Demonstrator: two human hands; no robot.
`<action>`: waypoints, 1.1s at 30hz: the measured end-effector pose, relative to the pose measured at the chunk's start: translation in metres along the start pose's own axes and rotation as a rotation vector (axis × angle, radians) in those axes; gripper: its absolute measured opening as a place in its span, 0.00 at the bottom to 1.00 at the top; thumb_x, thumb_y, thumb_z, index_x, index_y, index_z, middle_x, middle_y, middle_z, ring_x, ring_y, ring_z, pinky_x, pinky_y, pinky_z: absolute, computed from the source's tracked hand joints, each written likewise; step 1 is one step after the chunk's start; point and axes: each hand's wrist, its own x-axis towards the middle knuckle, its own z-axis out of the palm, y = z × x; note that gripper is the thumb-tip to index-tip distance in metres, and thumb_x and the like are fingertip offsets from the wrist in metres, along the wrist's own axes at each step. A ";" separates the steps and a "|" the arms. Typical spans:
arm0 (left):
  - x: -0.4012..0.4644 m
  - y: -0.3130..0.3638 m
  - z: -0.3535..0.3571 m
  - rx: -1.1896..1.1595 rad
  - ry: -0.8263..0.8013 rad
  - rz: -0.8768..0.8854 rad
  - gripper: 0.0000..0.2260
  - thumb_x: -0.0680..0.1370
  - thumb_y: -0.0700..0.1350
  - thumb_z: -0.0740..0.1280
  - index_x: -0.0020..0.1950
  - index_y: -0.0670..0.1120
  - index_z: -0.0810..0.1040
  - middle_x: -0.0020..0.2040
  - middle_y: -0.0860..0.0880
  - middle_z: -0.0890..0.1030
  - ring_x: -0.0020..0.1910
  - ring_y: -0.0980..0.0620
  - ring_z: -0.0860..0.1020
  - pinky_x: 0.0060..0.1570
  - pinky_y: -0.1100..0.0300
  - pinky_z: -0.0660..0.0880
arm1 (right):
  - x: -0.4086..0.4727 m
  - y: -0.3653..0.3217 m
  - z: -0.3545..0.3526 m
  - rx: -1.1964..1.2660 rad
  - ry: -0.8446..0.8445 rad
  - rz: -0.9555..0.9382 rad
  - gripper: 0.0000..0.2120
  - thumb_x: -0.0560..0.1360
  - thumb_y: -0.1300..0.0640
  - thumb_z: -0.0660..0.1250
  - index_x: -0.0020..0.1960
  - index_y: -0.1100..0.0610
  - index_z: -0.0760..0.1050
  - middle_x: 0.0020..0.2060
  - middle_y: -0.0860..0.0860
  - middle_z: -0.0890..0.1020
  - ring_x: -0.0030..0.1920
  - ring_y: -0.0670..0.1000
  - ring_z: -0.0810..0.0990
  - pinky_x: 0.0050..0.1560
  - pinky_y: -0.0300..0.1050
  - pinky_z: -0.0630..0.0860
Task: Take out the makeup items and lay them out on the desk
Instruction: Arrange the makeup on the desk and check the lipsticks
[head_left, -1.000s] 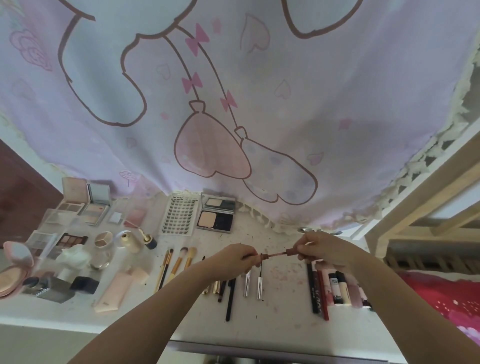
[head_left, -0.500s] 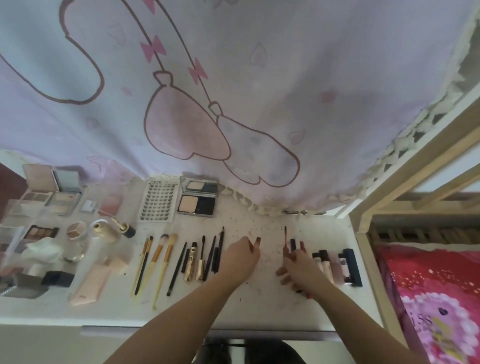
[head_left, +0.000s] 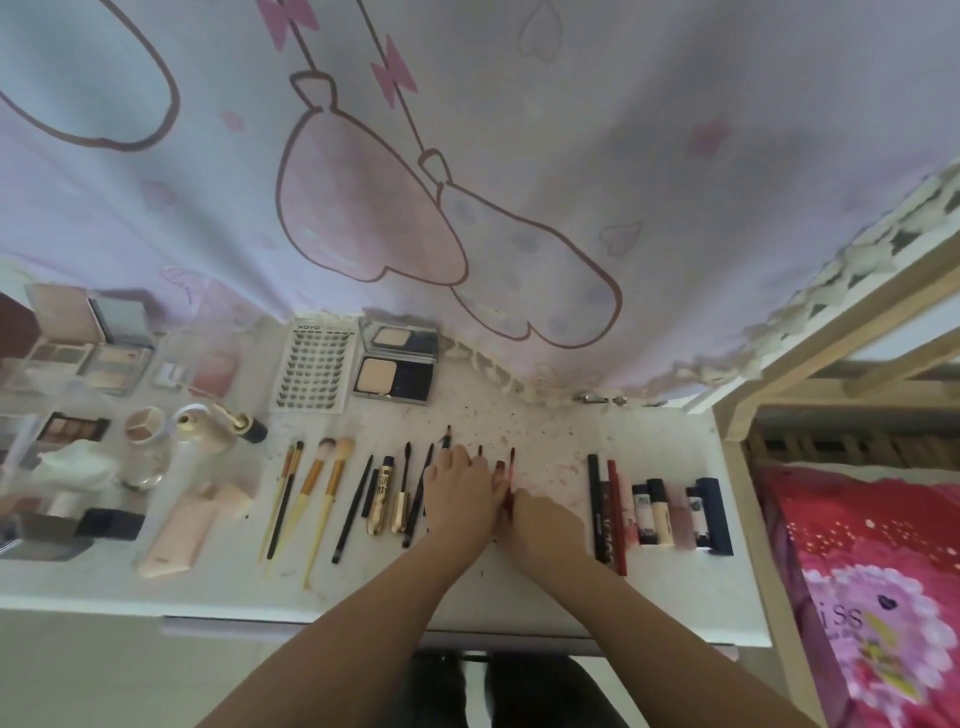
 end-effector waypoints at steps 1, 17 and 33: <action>0.001 0.000 -0.001 -0.005 0.002 -0.006 0.21 0.81 0.57 0.52 0.59 0.44 0.75 0.59 0.45 0.73 0.60 0.45 0.69 0.57 0.52 0.66 | 0.000 0.000 -0.001 0.007 -0.003 -0.004 0.15 0.80 0.47 0.53 0.49 0.55 0.74 0.45 0.51 0.82 0.44 0.53 0.80 0.46 0.46 0.75; -0.002 0.103 0.016 -0.030 -0.144 0.151 0.16 0.80 0.52 0.54 0.63 0.44 0.68 0.61 0.44 0.72 0.61 0.44 0.68 0.57 0.51 0.65 | 0.034 0.091 -0.090 0.080 0.002 0.056 0.09 0.77 0.54 0.57 0.49 0.54 0.76 0.45 0.52 0.81 0.45 0.53 0.77 0.45 0.46 0.74; -0.012 0.055 -0.040 -0.601 -0.196 0.130 0.10 0.81 0.48 0.58 0.45 0.45 0.74 0.39 0.46 0.78 0.38 0.47 0.76 0.35 0.57 0.66 | 0.020 0.052 -0.123 0.747 -0.175 0.013 0.14 0.80 0.54 0.58 0.38 0.59 0.72 0.26 0.50 0.72 0.21 0.45 0.65 0.22 0.36 0.60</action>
